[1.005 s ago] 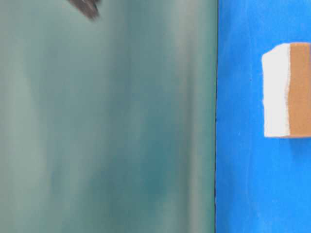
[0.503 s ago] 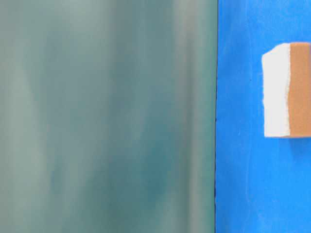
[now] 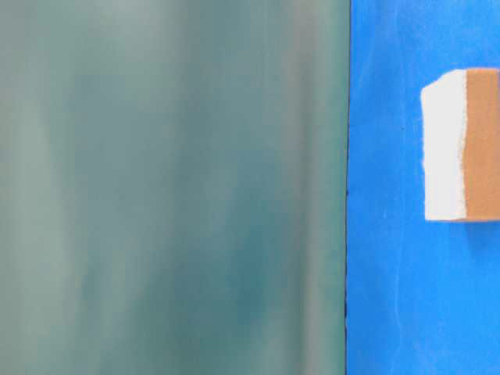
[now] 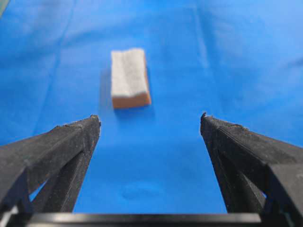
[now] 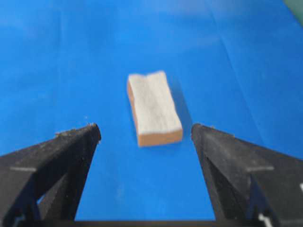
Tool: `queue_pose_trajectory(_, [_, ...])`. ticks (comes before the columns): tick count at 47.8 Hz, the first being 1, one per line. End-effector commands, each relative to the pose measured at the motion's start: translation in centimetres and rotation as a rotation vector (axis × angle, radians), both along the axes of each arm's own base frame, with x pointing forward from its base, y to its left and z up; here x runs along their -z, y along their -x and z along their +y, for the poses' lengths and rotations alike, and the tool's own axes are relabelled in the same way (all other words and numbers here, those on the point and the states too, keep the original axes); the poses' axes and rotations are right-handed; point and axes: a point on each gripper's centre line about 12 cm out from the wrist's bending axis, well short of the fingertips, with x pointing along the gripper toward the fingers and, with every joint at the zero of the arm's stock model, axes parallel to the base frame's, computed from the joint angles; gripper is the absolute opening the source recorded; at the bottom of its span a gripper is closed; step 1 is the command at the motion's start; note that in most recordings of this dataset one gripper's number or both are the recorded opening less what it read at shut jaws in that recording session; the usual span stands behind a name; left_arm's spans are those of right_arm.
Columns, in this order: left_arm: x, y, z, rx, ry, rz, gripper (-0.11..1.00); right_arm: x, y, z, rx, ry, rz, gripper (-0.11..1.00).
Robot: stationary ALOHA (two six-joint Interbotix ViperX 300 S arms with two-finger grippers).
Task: Hand over the sponge with the left arm and wipe it with the right arm.
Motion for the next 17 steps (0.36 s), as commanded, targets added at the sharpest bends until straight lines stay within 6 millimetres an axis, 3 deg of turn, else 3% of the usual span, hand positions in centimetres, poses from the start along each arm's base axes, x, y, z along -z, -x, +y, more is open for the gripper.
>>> queue_pose_trajectory(1, [-0.10, -0.07, -0.02, 0.001, 0.006, -0.002, 0.92, -0.46, -0.22, 0.02, -0.001, -0.008, -0.021, 0.74])
queue_pose_trajectory(17, [0.14, -0.04, -0.02, -0.001, 0.018, 0.003, 0.92, -0.38, -0.25, 0.03, -0.001, -0.011, -0.019, 0.74])
